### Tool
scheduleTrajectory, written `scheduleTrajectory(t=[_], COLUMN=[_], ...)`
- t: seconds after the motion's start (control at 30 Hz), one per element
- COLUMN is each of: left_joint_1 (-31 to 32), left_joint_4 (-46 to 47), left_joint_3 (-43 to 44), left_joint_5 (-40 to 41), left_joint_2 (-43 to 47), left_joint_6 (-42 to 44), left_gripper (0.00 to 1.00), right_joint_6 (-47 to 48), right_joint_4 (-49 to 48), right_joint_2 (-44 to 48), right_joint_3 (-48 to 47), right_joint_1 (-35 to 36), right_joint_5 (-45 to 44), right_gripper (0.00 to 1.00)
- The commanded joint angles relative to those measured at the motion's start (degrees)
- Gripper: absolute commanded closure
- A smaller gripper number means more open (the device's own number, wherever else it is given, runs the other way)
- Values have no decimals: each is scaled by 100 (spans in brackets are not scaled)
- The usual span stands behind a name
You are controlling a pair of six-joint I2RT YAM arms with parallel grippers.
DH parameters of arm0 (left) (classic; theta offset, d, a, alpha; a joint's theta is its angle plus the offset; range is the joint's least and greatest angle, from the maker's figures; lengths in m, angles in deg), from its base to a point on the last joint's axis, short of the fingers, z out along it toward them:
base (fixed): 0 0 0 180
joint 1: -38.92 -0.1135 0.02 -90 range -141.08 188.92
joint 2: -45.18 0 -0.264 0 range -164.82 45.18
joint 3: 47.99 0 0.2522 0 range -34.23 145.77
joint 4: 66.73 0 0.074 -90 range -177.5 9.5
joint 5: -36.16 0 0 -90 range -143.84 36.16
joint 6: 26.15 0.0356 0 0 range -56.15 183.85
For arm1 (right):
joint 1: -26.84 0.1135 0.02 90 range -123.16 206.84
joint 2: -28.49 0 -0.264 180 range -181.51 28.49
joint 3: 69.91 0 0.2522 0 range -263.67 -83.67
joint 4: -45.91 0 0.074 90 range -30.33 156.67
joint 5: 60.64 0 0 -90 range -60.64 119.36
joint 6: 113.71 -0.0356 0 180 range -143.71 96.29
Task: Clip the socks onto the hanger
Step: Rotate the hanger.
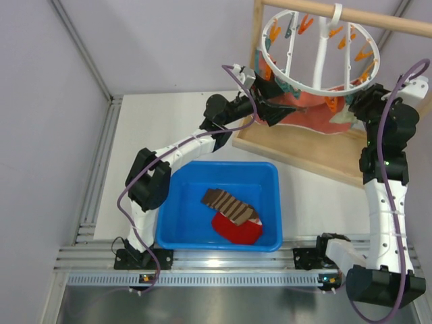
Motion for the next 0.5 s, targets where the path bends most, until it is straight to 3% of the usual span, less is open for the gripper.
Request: scheduleTrajectory(t=[0.0, 0.3, 0.47], left_joint_1=[16, 95, 183], left_joint_4=[287, 216, 208], left_joint_3=[227, 227, 201], left_joint_5=[23, 24, -11], left_joint_2=[56, 91, 91], left_joint_6=[168, 326, 361], left_gripper=[9, 9, 10], right_joint_6=[213, 1171, 1602], right_joint_4=[-64, 622, 1157], right_joint_2=[153, 829, 1190], right_joint_3=[-329, -426, -557], right_joint_1=[-63, -63, -63], right_joint_5=[309, 256, 843], right_gripper=[49, 37, 33])
